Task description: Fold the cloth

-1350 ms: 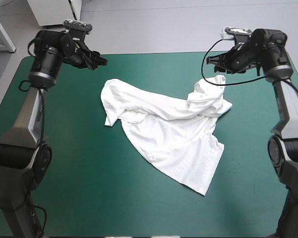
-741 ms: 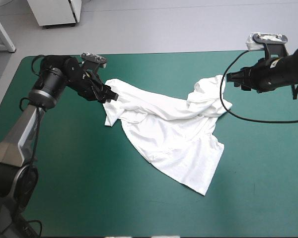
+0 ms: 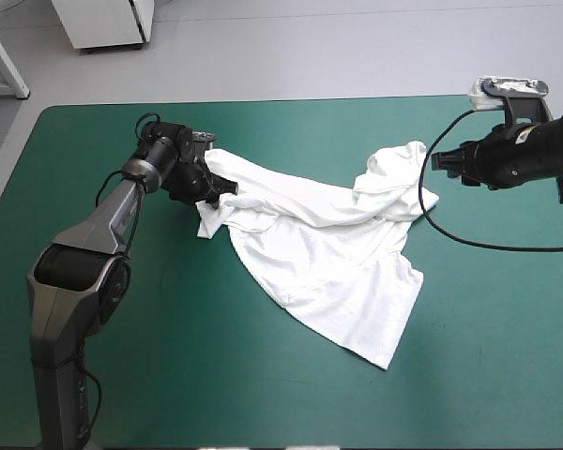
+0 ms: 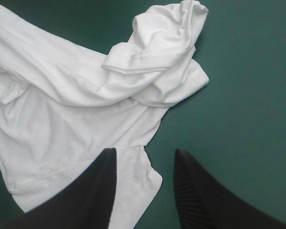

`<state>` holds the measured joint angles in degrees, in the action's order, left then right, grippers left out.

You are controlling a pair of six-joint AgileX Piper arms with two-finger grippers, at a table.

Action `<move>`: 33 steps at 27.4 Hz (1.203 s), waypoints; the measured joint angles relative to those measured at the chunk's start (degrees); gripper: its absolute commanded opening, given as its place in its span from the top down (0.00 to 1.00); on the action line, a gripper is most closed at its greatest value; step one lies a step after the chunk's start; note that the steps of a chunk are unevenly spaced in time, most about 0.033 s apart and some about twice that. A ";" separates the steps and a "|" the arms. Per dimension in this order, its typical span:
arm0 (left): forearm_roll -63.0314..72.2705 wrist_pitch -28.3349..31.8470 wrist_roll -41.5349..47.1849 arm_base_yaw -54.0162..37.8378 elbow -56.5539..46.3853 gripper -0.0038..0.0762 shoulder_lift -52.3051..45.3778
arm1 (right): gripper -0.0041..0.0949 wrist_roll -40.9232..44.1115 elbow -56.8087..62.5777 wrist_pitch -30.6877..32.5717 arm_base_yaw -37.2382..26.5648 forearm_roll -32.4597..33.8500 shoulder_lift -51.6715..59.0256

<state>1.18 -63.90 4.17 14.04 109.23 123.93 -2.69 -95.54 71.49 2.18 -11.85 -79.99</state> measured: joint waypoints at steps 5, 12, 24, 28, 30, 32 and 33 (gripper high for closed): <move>0.56 -0.75 1.19 -0.02 1.19 0.96 1.91 | 0.59 0.00 0.01 0.00 0.00 0.00 0.00; 1.70 -0.46 0.02 0.57 1.63 0.96 2.35 | 0.59 0.00 0.01 0.00 0.00 0.14 0.00; 1.56 -1.36 -2.35 0.62 3.00 0.96 2.80 | 0.41 -0.12 5.80 -0.14 3.66 -0.33 -2.45; 1.56 -1.56 -3.01 0.62 3.35 0.96 3.06 | 0.41 -0.19 12.77 -0.14 11.38 2.27 -2.52; 1.56 -1.56 -3.01 0.62 3.48 0.96 3.13 | 0.41 -0.23 16.02 -0.22 15.56 4.70 -2.52; 1.56 -1.56 -3.07 0.64 3.55 0.96 3.13 | 0.41 -0.23 18.98 -0.34 19.88 7.16 -2.52; 1.56 -1.56 -3.15 0.69 3.55 0.96 3.13 | 0.41 -0.17 20.05 -0.45 21.61 7.84 -2.52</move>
<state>2.74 -65.46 1.02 14.73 112.78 127.06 -2.86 -75.49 71.04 23.80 -4.01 -82.51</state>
